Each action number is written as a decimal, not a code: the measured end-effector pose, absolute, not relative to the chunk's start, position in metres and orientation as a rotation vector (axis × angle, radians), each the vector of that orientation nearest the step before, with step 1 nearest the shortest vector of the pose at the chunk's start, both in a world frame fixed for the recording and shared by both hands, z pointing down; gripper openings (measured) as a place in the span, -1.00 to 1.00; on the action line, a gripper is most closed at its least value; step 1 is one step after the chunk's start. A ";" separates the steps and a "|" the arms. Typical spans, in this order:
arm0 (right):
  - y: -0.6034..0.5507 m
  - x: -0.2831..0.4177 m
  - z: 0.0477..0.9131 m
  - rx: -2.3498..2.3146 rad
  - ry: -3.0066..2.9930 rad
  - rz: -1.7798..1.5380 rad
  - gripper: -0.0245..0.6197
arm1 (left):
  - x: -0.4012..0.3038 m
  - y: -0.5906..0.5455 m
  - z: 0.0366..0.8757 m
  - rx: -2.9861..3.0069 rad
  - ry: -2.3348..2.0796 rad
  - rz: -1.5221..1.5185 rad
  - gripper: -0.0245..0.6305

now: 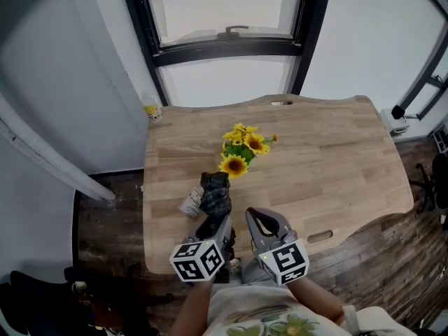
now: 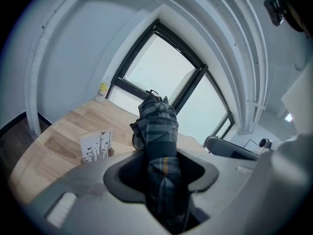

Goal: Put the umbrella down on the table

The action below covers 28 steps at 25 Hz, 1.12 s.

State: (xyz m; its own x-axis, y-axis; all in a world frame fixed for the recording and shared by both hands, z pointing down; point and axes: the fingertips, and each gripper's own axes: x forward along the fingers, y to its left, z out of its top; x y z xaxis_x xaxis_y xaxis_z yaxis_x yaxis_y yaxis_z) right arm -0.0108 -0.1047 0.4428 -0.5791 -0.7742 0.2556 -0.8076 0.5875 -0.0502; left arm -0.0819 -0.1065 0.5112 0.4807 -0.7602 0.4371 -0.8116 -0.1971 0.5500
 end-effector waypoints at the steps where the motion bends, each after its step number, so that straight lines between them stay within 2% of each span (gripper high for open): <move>1: -0.107 -0.011 0.444 1.318 -2.610 0.243 -0.92 | -0.081 -0.108 0.513 1.970 -1.299 0.091 -0.34; 28: -0.137 0.000 0.478 1.320 -2.554 0.355 -0.92 | -0.072 -0.127 0.578 1.861 -1.264 0.218 -0.34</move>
State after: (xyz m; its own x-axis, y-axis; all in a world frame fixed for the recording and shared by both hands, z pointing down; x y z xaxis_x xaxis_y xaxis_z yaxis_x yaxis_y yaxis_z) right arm 0.0002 -0.1368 0.4779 -0.5607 -0.7621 0.3238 -0.8215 0.5611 -0.1020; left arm -0.0725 -0.1271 0.5777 0.4730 -0.6789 0.5616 -0.8279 -0.1243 0.5470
